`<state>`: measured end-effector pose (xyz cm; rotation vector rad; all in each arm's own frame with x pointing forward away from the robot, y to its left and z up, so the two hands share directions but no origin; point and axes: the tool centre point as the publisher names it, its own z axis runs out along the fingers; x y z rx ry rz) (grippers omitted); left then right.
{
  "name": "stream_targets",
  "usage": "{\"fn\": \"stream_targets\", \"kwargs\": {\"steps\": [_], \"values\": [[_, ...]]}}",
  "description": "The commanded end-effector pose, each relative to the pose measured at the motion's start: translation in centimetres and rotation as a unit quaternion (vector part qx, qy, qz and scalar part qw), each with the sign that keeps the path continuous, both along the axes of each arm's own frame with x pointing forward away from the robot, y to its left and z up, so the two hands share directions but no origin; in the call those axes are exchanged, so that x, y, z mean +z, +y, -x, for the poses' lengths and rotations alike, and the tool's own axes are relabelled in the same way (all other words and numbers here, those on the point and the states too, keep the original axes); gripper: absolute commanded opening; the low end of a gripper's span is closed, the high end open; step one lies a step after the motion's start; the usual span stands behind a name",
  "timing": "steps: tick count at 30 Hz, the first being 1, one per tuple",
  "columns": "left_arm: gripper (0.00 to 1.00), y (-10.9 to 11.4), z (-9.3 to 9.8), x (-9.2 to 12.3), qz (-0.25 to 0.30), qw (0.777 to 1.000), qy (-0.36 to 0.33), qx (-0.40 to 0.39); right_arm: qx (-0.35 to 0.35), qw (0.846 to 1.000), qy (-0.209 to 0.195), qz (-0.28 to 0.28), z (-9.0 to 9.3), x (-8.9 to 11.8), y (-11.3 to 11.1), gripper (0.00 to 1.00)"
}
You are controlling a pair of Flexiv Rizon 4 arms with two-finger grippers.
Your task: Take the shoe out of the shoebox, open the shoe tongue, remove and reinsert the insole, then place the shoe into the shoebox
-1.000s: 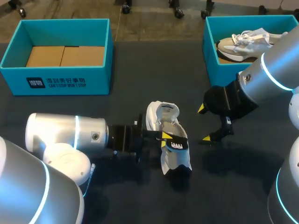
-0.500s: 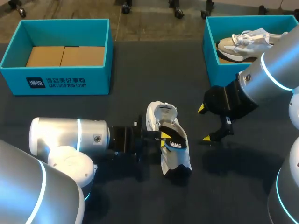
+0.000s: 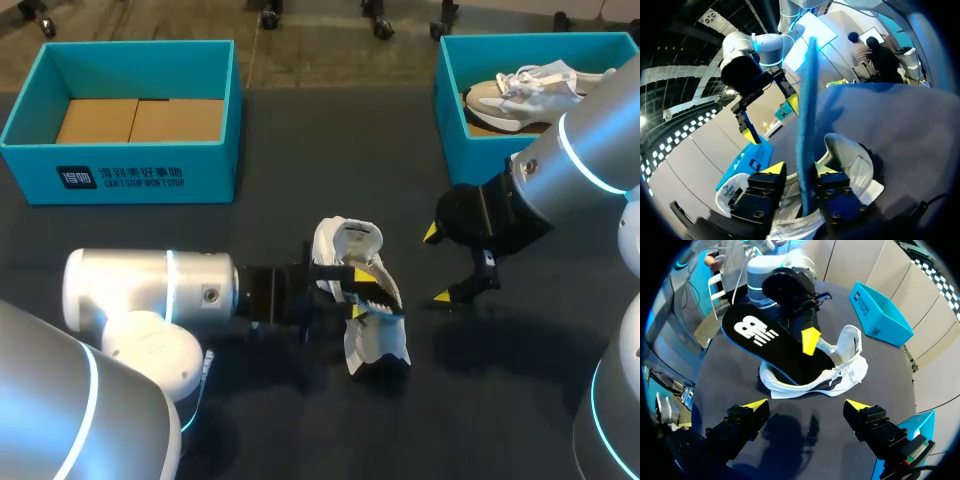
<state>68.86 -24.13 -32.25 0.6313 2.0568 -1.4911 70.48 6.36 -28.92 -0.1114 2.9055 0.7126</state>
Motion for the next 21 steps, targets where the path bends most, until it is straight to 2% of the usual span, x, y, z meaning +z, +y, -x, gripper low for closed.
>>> {"fn": "stream_targets", "kwargs": {"steps": [1,9,21], "values": [[0.0,-0.2,0.9,-0.4,-0.003,1.0,0.002,0.0,0.0,1.0,-0.001,0.0,0.1,-0.1,0.0,1.0],[0.0,-0.8,0.7,-2.2,0.008,0.999,-0.019,0.028,0.0,1.0,-0.001,0.0,0.1,-0.1,0.0,1.0],[0.0,-0.7,-1.3,-2.9,0.002,0.998,-0.046,0.046,0.0,1.0,-0.001,0.0,0.1,-0.1,0.0,1.0]]}}
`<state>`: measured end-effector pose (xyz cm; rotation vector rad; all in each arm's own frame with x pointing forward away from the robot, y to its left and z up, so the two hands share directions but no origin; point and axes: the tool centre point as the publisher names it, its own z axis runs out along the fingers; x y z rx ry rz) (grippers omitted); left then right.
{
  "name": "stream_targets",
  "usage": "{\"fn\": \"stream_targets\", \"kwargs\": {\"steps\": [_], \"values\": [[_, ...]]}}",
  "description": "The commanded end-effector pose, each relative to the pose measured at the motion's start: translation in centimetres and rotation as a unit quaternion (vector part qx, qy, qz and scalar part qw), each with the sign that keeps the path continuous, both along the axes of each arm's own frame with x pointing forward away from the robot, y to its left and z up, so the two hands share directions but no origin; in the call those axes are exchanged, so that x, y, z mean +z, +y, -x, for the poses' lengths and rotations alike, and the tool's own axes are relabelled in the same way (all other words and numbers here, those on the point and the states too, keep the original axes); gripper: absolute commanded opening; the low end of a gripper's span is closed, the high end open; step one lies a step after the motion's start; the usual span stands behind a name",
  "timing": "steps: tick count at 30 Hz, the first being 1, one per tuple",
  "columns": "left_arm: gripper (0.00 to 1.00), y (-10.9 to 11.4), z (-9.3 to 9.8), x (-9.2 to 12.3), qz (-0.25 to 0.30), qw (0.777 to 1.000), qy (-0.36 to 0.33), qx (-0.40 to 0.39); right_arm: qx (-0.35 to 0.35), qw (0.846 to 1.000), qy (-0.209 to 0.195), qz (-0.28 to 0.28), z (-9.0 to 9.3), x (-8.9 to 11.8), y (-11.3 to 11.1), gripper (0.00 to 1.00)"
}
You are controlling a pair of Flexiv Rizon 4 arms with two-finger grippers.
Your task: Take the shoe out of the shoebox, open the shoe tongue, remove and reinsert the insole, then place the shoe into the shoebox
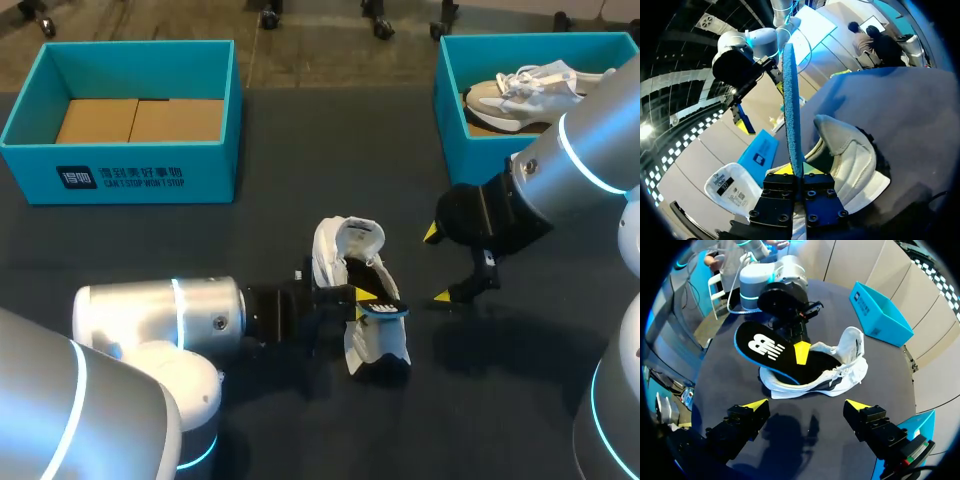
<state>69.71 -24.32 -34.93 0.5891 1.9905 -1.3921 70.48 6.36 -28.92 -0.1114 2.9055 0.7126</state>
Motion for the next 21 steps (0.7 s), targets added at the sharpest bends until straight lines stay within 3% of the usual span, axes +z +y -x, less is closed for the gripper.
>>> {"fn": "stream_targets", "kwargs": {"steps": [1,6,7,8,11,16,17,18,20,21], "values": [[0.0,-0.5,-0.5,-0.2,-0.002,1.0,-0.005,0.002,0.0,1.0,-0.001,0.0,0.1,-0.1,0.0,1.0],[0.0,-0.3,-0.7,0.1,-0.011,1.0,-0.007,-0.006,0.0,1.0,-0.001,0.0,0.1,-0.1,0.0,1.0],[0.07,-0.2,-0.5,0.2,-0.011,1.0,-0.007,-0.007,0.0,1.0,-0.001,0.0,0.1,-0.1,0.0,1.0],[0.28,-0.2,-0.4,0.4,-0.012,1.0,-0.007,-0.01,0.0,1.0,-0.001,0.0,0.1,-0.1,0.0,1.0],[0.7,-0.1,0.0,1.1,-0.01,1.0,-0.009,-0.016,0.0,1.0,-0.001,0.0,0.1,-0.1,0.0,1.0],[0.64,0.3,0.3,2.3,-0.008,1.0,-0.011,-0.019,0.0,1.0,-0.001,0.0,0.1,-0.1,0.0,1.0],[0.6,0.4,0.4,2.5,-0.008,1.0,-0.011,-0.019,0.0,1.0,-0.001,0.0,0.1,-0.1,0.0,1.0],[0.48,0.5,0.5,2.6,-0.008,1.0,-0.011,-0.02,0.0,1.0,-0.001,0.0,0.1,-0.1,0.0,1.0],[0.43,0.5,0.8,2.9,-0.011,1.0,-0.009,-0.024,0.0,1.0,-0.001,0.0,0.1,-0.1,0.0,1.0],[0.35,0.5,1.0,2.9,-0.016,0.999,-0.008,-0.028,0.0,1.0,-0.001,0.0,0.1,-0.1,0.0,1.0]]}}
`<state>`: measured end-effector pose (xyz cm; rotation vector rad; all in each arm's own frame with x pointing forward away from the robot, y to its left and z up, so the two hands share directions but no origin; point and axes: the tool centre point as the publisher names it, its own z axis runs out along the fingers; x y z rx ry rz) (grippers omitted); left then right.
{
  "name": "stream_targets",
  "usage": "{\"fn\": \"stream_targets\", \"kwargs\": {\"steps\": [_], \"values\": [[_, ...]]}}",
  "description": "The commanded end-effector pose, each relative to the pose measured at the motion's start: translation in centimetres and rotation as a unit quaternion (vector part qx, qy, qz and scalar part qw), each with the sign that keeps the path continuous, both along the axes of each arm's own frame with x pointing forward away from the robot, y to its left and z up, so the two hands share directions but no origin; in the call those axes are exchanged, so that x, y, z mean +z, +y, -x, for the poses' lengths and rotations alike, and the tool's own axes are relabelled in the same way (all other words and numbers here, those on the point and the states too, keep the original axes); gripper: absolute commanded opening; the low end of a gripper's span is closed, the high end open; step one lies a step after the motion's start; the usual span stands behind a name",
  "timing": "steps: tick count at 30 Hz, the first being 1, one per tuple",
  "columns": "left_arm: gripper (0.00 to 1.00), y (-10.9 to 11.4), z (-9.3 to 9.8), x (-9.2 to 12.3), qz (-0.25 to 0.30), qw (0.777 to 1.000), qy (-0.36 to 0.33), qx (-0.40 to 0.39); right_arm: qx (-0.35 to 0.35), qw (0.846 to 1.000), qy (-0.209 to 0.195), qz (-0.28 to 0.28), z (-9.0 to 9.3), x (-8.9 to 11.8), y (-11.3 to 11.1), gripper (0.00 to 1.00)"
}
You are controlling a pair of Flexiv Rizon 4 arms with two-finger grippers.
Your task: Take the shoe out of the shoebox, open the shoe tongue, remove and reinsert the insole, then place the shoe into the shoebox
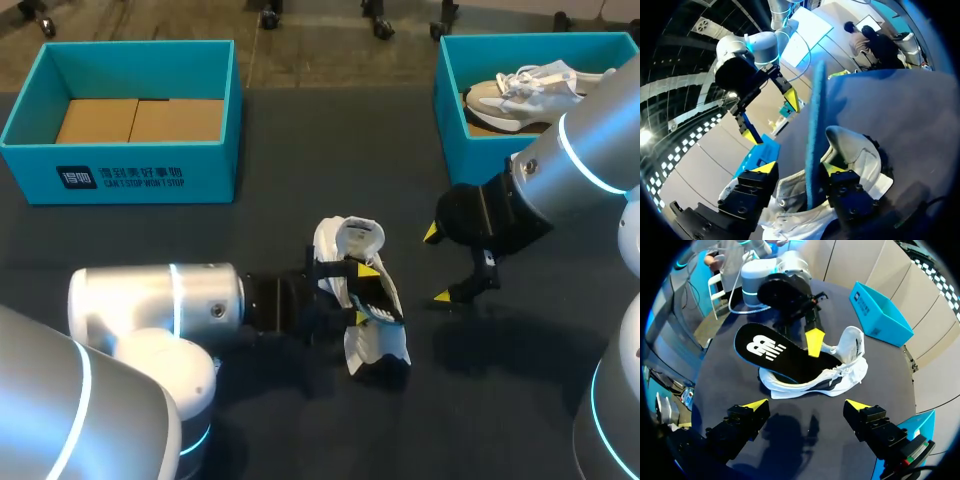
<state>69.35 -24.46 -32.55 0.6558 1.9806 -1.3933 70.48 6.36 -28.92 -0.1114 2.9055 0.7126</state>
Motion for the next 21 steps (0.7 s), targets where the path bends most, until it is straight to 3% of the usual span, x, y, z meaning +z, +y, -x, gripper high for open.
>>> {"fn": "stream_targets", "kwargs": {"steps": [1,3,6,15,21], "values": [[0.32,0.6,0.8,0.5,-0.015,1.0,0.005,-0.009,0.0,1.0,-0.001,0.0,0.1,-0.1,0.0,1.0],[0.25,0.6,1.2,0.5,-0.023,1.0,0.008,-0.014,0.0,1.0,-0.001,0.0,0.1,-0.1,0.0,1.0],[0.0,0.6,1.5,0.2,-0.037,0.999,0.01,-0.018,0.0,1.0,-0.001,0.0,0.1,-0.1,0.0,1.0],[0.0,0.5,1.7,-1.4,-0.047,0.999,0.002,-0.006,0.0,1.0,-0.001,0.0,0.1,-0.1,0.0,1.0],[0.0,0.2,0.6,-2.1,-0.036,0.999,-0.022,0.025,0.0,1.0,-0.001,0.0,0.1,-0.1,0.0,1.0]]}}
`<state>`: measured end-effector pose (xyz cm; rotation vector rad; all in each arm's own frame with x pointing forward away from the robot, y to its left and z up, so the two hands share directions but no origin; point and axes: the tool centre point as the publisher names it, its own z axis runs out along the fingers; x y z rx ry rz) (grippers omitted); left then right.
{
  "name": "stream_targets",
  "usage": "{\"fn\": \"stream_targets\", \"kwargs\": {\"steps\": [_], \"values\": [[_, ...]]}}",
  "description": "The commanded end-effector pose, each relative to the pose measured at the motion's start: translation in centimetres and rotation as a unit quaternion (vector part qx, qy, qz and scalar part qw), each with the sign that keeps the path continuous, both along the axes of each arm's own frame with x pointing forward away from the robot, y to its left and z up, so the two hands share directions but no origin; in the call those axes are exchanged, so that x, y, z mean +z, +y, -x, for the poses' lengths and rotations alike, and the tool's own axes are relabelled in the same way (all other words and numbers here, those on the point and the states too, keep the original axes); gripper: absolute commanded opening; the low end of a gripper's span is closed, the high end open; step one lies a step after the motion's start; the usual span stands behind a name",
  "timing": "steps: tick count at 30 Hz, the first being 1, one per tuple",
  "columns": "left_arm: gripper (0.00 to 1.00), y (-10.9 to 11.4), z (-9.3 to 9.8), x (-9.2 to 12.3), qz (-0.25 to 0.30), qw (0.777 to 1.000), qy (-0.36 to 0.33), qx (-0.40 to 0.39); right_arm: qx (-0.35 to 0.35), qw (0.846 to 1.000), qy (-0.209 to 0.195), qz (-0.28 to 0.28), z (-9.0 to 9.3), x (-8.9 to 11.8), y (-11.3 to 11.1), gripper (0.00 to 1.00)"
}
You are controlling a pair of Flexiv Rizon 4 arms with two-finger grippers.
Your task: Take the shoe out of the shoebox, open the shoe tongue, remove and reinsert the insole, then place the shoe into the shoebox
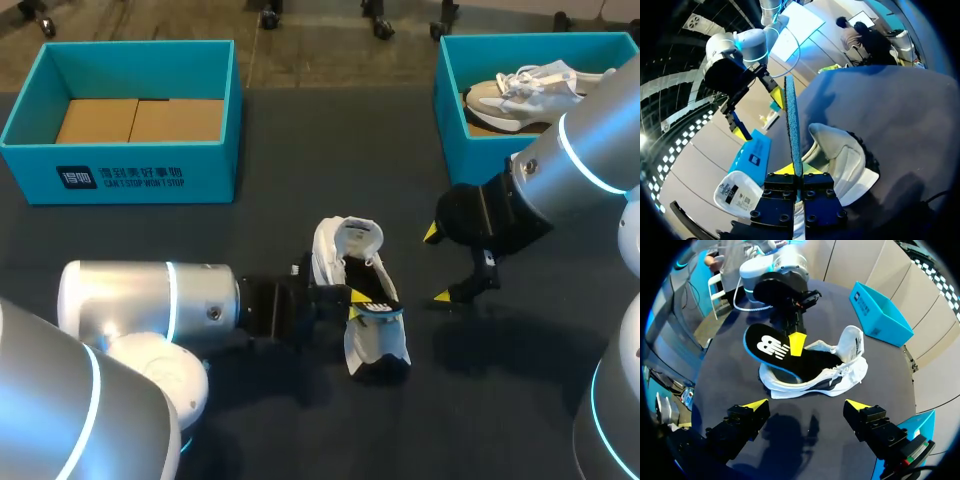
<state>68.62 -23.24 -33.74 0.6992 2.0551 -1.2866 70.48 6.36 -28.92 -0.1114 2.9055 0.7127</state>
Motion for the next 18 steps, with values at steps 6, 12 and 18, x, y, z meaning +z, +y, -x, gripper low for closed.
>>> {"fn": "stream_targets", "kwargs": {"steps": [6,12,18], "values": [[0.0,-1.7,-0.9,-1.8,0.017,0.999,-0.037,0.021,0.0,1.0,-0.001,0.0,0.1,-0.1,0.0,1.0],[0.0,-0.8,-1.6,-1.8,0.009,0.999,-0.039,0.025,0.0,1.0,-0.001,0.0,0.1,-0.1,0.0,1.0],[0.09,-0.3,-1.6,-1.6,0.005,0.999,-0.037,0.022,0.0,1.0,-0.001,0.0,0.1,-0.1,0.0,1.0]]}}
